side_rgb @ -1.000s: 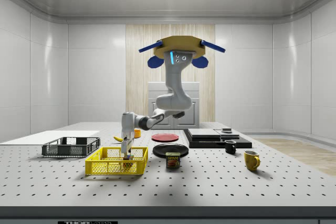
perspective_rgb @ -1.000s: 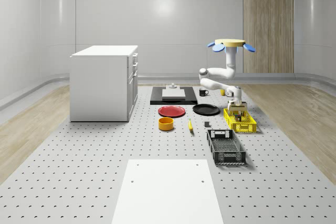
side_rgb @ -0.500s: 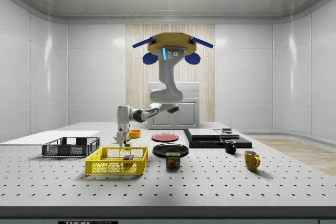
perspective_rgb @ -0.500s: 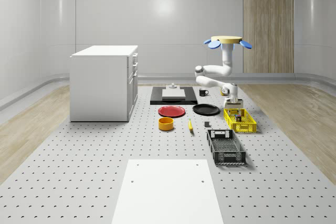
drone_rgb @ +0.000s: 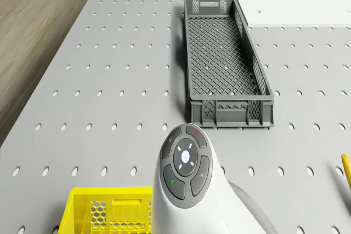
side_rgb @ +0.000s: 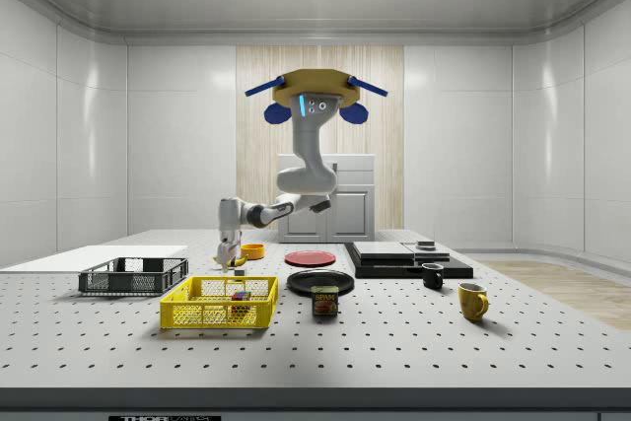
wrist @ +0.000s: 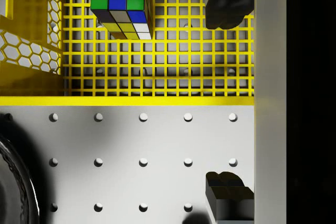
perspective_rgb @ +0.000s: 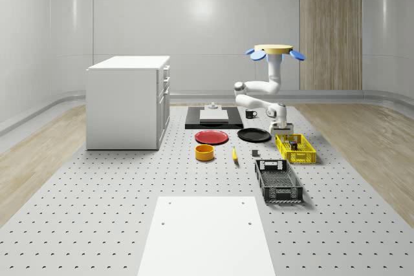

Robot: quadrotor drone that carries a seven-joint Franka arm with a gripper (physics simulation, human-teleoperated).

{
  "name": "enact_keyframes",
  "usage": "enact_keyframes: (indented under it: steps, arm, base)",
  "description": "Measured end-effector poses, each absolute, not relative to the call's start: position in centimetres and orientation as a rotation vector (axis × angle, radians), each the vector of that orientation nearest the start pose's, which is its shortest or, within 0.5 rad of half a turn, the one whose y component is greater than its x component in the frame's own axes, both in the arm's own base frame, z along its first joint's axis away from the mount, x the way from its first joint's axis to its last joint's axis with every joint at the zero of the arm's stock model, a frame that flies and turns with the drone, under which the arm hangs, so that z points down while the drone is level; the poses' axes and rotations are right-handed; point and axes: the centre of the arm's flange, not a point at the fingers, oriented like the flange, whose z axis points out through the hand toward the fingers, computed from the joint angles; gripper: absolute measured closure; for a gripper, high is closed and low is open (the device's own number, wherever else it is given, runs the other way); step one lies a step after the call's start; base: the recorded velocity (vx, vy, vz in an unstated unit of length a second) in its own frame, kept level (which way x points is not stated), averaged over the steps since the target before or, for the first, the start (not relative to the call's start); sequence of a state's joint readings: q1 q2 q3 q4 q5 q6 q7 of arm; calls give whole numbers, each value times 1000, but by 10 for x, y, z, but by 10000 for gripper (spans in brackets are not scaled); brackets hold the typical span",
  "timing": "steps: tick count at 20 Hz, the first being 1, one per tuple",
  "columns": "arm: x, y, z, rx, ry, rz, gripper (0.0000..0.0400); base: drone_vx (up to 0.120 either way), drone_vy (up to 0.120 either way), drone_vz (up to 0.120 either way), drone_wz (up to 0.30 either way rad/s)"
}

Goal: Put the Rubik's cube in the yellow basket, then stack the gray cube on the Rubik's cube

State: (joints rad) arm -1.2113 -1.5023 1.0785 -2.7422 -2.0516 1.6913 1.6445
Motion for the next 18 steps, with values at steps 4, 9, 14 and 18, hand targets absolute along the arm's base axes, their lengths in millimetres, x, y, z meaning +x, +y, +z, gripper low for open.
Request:
enact_keyframes:
  steps: [4, 9, 14, 18]
  arm:
    - [317, 14, 585, 1, -2, 786, 0]
    - [317, 14, 585, 1, -2, 786, 0]
    - [317, 14, 585, 1, -2, 786, 0]
    - [317, 14, 585, 1, -2, 786, 0]
  base:
    - [0, -120, 0, 0]
    - [0, -120, 0, 0]
    - [0, -120, -80, 0]
    - [0, -120, 0, 0]
